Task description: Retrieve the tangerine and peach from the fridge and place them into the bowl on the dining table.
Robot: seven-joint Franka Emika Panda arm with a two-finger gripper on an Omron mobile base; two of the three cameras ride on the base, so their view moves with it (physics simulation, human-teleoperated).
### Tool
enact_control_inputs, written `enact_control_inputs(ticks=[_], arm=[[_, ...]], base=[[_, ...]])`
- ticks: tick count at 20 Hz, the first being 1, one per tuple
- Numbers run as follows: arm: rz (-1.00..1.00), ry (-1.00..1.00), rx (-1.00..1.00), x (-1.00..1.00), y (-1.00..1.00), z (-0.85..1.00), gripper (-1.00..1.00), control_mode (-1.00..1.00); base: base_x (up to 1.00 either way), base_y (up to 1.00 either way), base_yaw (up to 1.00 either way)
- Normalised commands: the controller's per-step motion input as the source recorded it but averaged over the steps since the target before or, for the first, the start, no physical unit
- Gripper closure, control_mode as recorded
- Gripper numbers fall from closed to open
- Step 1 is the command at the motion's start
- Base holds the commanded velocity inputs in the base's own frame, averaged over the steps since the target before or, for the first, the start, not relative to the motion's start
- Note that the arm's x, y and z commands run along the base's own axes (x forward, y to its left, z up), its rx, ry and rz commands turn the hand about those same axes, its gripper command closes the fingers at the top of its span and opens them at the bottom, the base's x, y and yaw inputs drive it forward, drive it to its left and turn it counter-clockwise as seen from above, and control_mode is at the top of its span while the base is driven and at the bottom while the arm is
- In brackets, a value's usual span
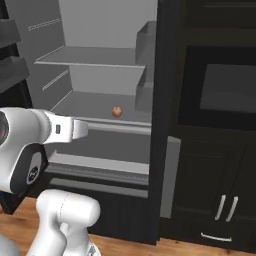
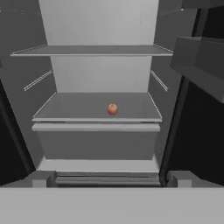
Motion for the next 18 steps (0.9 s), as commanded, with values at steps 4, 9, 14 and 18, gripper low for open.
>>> enact_control_inputs(ticks=[4, 9, 14, 18], arm=[[0.00, 0.00, 0.00, 0.00, 0.00, 0.00, -1.00, 1.00], [0.00, 0.00, 0.00, 0.00, 0.00, 0.00, -1.00, 1.00], [0.00, 0.00, 0.00, 0.00, 0.00, 0.00, -1.00, 1.00], [0.00, 0.00, 0.00, 0.00, 0.00, 0.00, -1.00, 1.00]], base=[[0.73, 0.15, 0.00], [0.81, 0.27, 0.00], [0.46, 0.26, 0.00], [0.04, 0.11, 0.00]])
